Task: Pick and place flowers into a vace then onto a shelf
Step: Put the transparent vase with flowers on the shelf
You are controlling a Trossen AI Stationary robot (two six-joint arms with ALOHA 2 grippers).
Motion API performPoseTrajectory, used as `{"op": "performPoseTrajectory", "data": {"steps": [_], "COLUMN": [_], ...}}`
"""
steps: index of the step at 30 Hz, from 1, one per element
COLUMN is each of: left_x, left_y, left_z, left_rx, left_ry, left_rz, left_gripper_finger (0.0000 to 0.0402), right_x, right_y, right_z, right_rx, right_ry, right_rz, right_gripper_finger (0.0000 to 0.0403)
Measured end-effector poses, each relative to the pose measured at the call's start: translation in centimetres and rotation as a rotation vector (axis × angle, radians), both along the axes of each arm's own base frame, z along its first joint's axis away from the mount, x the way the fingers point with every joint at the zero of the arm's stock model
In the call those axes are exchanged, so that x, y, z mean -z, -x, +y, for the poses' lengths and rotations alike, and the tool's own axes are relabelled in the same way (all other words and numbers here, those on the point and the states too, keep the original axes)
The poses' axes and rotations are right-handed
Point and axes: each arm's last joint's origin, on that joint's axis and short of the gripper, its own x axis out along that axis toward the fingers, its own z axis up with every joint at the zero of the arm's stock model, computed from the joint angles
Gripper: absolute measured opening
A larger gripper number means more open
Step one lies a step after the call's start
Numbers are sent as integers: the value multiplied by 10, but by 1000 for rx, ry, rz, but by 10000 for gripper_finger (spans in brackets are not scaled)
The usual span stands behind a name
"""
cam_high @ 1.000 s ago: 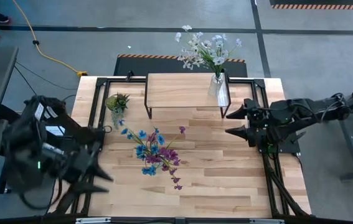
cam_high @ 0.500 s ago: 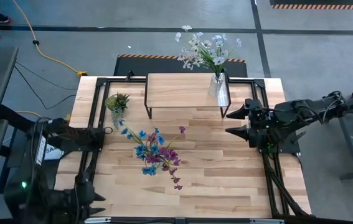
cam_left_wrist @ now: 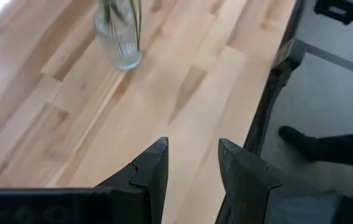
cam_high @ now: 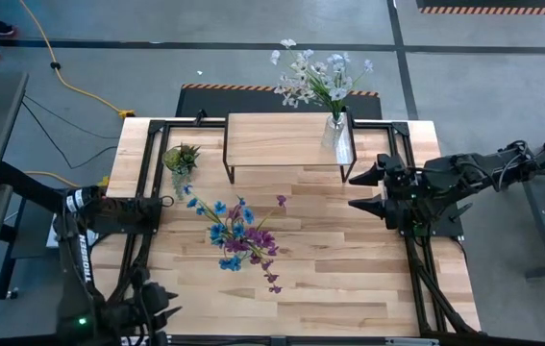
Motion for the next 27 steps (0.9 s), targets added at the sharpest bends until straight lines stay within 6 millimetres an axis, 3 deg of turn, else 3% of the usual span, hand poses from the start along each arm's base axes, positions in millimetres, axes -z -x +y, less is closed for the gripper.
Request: {"op": "performPoseTrajectory", "data": {"steps": [8,20,27], "left_x": [38,41,52], "left_y": [-19,-59,-64], "left_z": [8,33,38], "left_rx": [-85,-171,-242], "left_ry": [-29,-71,-54], "left_rz": [10,67,37], "left_gripper_finger": [175,175,175], "right_x": [0,0,0], "right_y": [0,0,0], "right_z": [0,1,2], "right_rx": [-1,-42,-66], "right_ry": [2,-7,-7], "right_rz": [0,4,6], "right_gripper_finger": [316,317,317]}}
